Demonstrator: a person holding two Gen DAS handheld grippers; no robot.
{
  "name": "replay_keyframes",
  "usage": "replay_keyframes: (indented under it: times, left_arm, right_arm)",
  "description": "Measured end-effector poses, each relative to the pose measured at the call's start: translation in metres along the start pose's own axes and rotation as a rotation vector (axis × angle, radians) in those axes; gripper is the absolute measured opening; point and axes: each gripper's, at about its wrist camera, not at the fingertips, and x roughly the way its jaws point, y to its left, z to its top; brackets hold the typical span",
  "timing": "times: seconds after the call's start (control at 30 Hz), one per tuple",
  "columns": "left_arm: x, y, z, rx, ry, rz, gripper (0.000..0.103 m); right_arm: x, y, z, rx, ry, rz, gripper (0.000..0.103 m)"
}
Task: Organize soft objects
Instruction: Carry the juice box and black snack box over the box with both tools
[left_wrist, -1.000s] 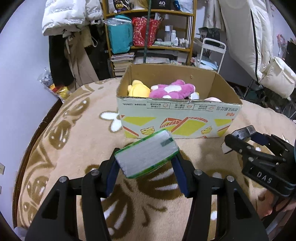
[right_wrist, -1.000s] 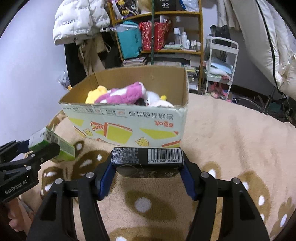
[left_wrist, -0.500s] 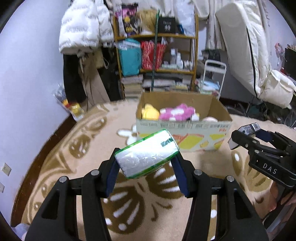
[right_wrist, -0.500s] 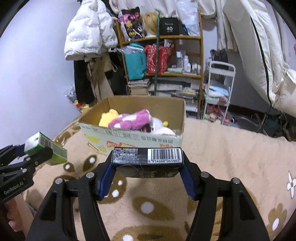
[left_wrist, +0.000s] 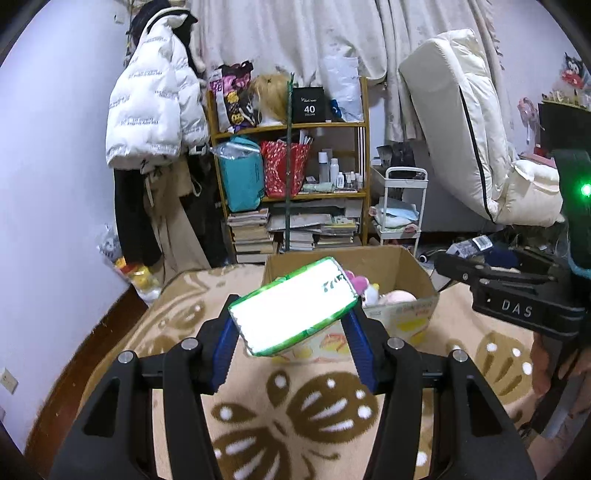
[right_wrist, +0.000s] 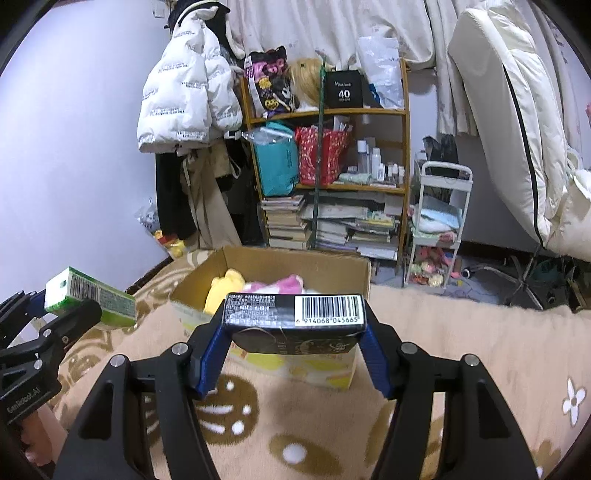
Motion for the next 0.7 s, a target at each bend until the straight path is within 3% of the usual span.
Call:
replay_keyframes:
  times: [0.3, 0.5, 0.7]
  left_arm:
    - [0.032, 0.001, 0.028, 0.001, -0.024, -0.011, 0.053]
    - [0.063, -0.001, 0.042, 0.006, -0.036, -0.031, 0.053]
    - [0.1, -0.004, 0.034, 0.008, 0.01, -0.021, 0.053]
  right_arm:
    - [0.028, -0.012, 0.024, -0.004, -0.042, 0.008, 0.068]
    - [0.053, -0.017, 0.019, 0.004, -0.04, 0.035, 0.068]
    - [0.076, -0.021, 0.01, 0.015, -0.002, 0.056, 0.068]
